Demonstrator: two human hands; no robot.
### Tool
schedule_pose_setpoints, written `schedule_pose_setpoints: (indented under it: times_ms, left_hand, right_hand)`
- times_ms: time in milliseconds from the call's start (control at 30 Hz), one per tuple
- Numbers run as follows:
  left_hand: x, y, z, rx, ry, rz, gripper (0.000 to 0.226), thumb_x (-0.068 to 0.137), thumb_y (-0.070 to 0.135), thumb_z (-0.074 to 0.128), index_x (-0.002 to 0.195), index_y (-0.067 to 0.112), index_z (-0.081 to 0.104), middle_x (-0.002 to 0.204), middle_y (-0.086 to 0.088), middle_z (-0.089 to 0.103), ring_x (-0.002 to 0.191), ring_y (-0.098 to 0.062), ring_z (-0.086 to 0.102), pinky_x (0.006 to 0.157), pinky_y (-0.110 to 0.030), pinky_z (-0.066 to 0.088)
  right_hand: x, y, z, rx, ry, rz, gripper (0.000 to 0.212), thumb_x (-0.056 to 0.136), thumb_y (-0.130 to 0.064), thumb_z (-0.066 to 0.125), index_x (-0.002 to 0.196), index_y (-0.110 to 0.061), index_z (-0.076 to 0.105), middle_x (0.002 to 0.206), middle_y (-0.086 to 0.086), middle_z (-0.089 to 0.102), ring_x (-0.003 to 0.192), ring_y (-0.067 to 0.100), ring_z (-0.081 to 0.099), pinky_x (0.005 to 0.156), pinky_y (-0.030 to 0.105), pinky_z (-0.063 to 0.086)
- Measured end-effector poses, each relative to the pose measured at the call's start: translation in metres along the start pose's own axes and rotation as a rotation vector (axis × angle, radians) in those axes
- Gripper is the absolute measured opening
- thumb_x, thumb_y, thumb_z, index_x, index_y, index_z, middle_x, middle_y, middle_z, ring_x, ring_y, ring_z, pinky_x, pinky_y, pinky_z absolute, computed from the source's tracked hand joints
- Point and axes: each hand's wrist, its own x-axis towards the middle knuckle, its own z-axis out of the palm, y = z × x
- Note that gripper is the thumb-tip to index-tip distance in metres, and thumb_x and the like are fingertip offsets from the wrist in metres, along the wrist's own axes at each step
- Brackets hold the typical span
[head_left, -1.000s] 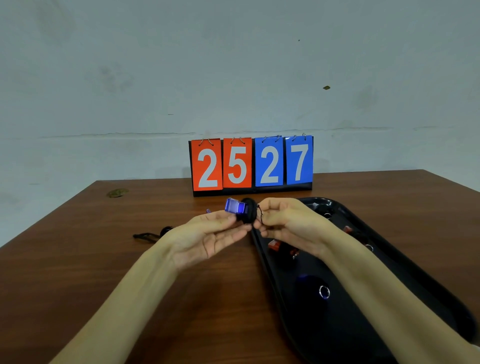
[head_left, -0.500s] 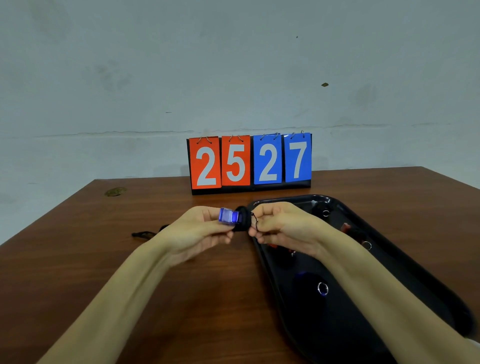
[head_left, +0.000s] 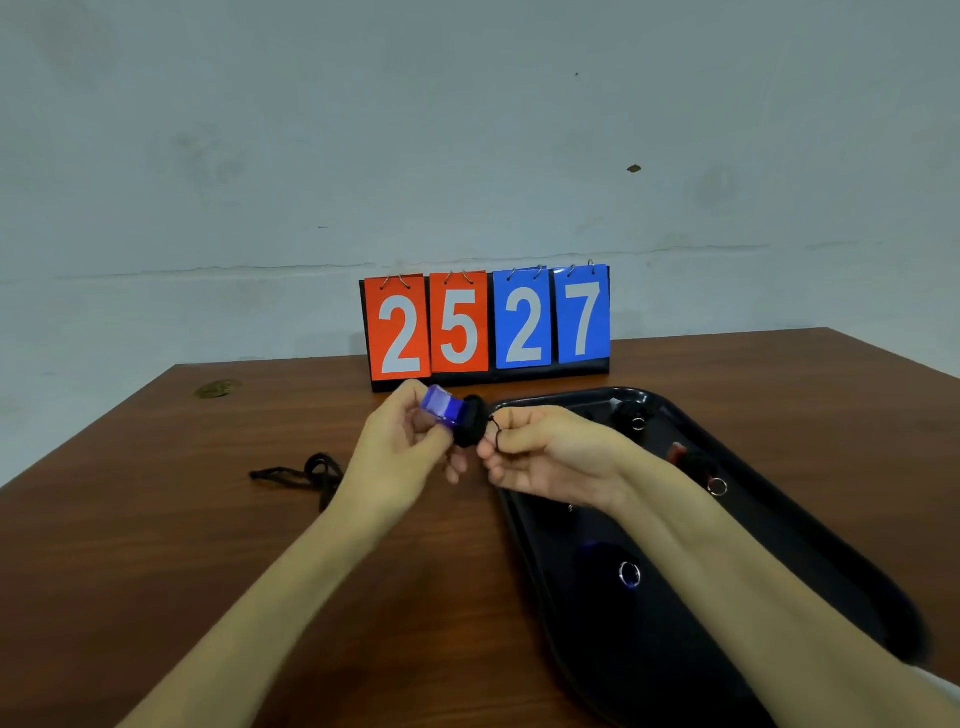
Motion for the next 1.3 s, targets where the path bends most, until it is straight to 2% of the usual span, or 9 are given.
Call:
schedule_pose_setpoints:
  times_ms: [100,200,400,633,767,900,1067,1200,1300]
  left_hand:
    - [0.002,0.001,-0.005,-0.257,-0.044,-0.072,0.013,0.089,-0.002,0.052,0.099,0.005,0.055,0.074,-0.006,0.070,0.061,-0.015,0.066,0.059,-0.022,0.056]
    - [0.003,-0.002,-0.010,-0.611,-0.135,-0.298,0.023,0.080,-0.004,0.055,0.102,0.001,0.060,0.083,-0.013,0.072,0.068,-0.018,0.070,0.060,-0.024,0.057]
    - [0.007,-0.006,-0.016,-0.772,-0.221,-0.494,0.028,0.068,-0.007,0.056,0.092,-0.002,0.070,0.087,-0.020,0.071,0.071,-0.021,0.072,0.058,-0.024,0.058]
    - [0.006,-0.002,-0.016,-0.692,-0.298,-0.537,0.032,0.070,0.001,0.056,0.101,0.002,0.061,0.073,-0.012,0.061,0.056,-0.013,0.061,0.054,-0.020,0.055]
    - [0.006,-0.002,-0.016,-0.647,-0.318,-0.528,0.031,0.077,-0.001,0.053,0.108,0.001,0.058,0.071,-0.009,0.068,0.057,-0.012,0.064,0.053,-0.021,0.054]
    - [0.002,0.002,-0.011,-0.418,-0.254,-0.373,0.021,0.087,-0.005,0.050,0.100,0.005,0.063,0.071,-0.002,0.069,0.061,-0.007,0.064,0.056,-0.018,0.052]
    - [-0.002,0.002,0.005,0.083,-0.024,-0.076,0.018,0.085,-0.004,0.057,0.091,0.013,0.056,0.074,-0.003,0.067,0.060,-0.008,0.066,0.058,-0.012,0.051]
    - [-0.003,0.001,0.008,-0.308,0.062,-0.287,0.018,0.084,-0.007,0.057,0.099,0.002,0.059,0.081,-0.016,0.071,0.063,-0.019,0.071,0.056,-0.022,0.056]
    - [0.000,0.000,-0.002,-0.775,-0.035,-0.541,0.022,0.084,-0.012,0.049,0.100,-0.002,0.061,0.086,-0.019,0.072,0.069,-0.019,0.072,0.056,-0.022,0.057]
  right_hand:
    - [0.000,-0.002,0.001,-0.019,0.031,-0.057,0.028,0.089,0.009,0.043,0.073,-0.007,0.059,0.065,0.003,0.062,0.062,0.011,0.056,0.062,0.021,0.050]
    - [-0.003,-0.004,0.001,-0.089,0.051,-0.085,0.025,0.088,0.010,0.045,0.076,-0.007,0.059,0.068,0.004,0.062,0.063,0.011,0.056,0.062,0.021,0.050]
    - [-0.003,-0.003,0.001,-0.159,0.074,-0.093,0.023,0.088,0.009,0.046,0.079,-0.007,0.060,0.071,0.005,0.062,0.065,0.011,0.055,0.063,0.021,0.049]
    - [-0.005,-0.002,0.001,-0.212,0.050,-0.089,0.023,0.089,0.007,0.047,0.077,-0.008,0.061,0.072,0.006,0.062,0.064,0.010,0.056,0.062,0.021,0.049]
    - [-0.004,-0.001,0.001,-0.246,0.049,-0.115,0.021,0.089,0.008,0.048,0.082,-0.007,0.061,0.074,0.007,0.063,0.065,0.010,0.058,0.065,0.020,0.051]
    - [-0.003,0.000,-0.002,-0.255,0.056,-0.126,0.021,0.089,0.008,0.047,0.082,-0.007,0.060,0.075,0.007,0.063,0.066,0.010,0.057,0.066,0.021,0.051]
    - [-0.002,-0.002,-0.007,-0.279,0.087,-0.162,0.019,0.088,0.009,0.047,0.090,-0.006,0.059,0.077,0.008,0.063,0.070,0.013,0.058,0.069,0.023,0.051]
    - [0.001,0.001,-0.005,-0.326,0.144,-0.205,0.017,0.088,0.009,0.050,0.093,-0.005,0.059,0.075,0.007,0.064,0.068,0.012,0.060,0.068,0.021,0.052]
    - [0.002,0.002,-0.005,-0.343,0.190,-0.221,0.018,0.088,0.009,0.050,0.090,-0.007,0.059,0.073,0.006,0.064,0.066,0.010,0.059,0.068,0.021,0.051]
